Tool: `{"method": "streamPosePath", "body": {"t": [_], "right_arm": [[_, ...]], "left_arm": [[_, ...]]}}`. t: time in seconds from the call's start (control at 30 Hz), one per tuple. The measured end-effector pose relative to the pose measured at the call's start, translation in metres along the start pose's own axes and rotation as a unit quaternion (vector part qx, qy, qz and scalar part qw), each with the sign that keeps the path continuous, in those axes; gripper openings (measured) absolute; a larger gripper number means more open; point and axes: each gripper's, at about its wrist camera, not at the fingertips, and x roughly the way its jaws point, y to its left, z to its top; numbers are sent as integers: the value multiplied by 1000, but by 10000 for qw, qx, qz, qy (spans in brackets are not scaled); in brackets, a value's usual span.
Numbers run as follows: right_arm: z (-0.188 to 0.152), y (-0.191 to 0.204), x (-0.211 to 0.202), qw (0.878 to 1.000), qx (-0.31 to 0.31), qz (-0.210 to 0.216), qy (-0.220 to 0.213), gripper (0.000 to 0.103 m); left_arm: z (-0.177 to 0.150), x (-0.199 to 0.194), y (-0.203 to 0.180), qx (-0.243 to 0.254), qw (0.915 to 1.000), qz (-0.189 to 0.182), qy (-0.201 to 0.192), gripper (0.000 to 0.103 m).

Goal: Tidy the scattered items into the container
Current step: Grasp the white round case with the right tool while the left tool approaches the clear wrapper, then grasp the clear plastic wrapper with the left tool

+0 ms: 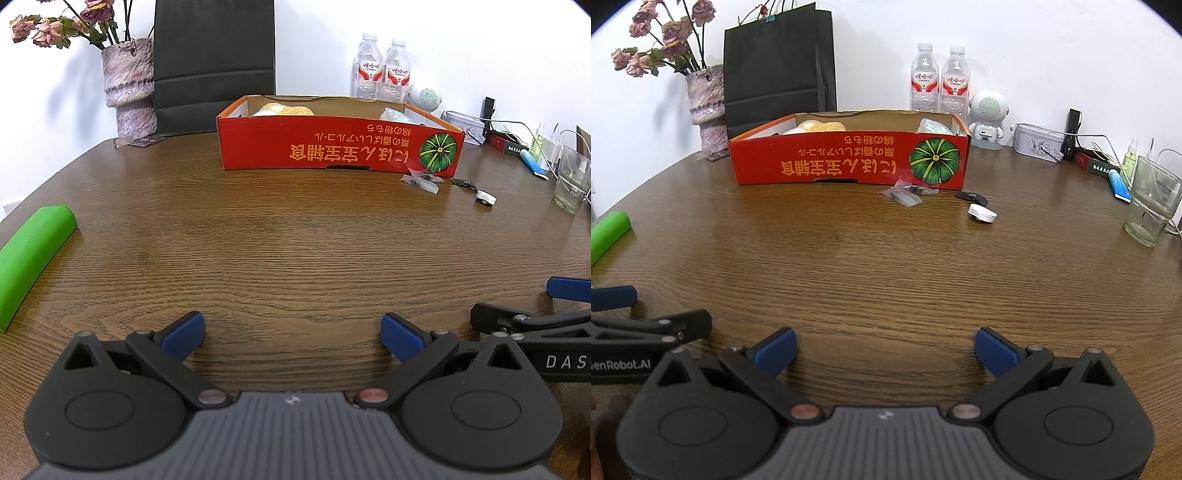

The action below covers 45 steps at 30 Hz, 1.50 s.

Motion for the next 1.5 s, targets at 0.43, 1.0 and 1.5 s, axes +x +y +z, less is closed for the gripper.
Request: {"method": "streamPosePath", "body": {"t": [0.43, 1.0, 1.5], "right_arm": [[58, -72, 1, 9988, -7, -250, -419, 79], [101, -111, 106, 9986, 512, -90, 25, 27], [100, -131, 93, 9980, 624, 43, -92, 27]], "left_arm": [[66, 10, -6, 770, 9912, -815, -710, 103], [139, 140, -87, 219, 9915, -1280, 105, 95], [143, 150, -104, 670, 9932, -932, 208, 22]]}}
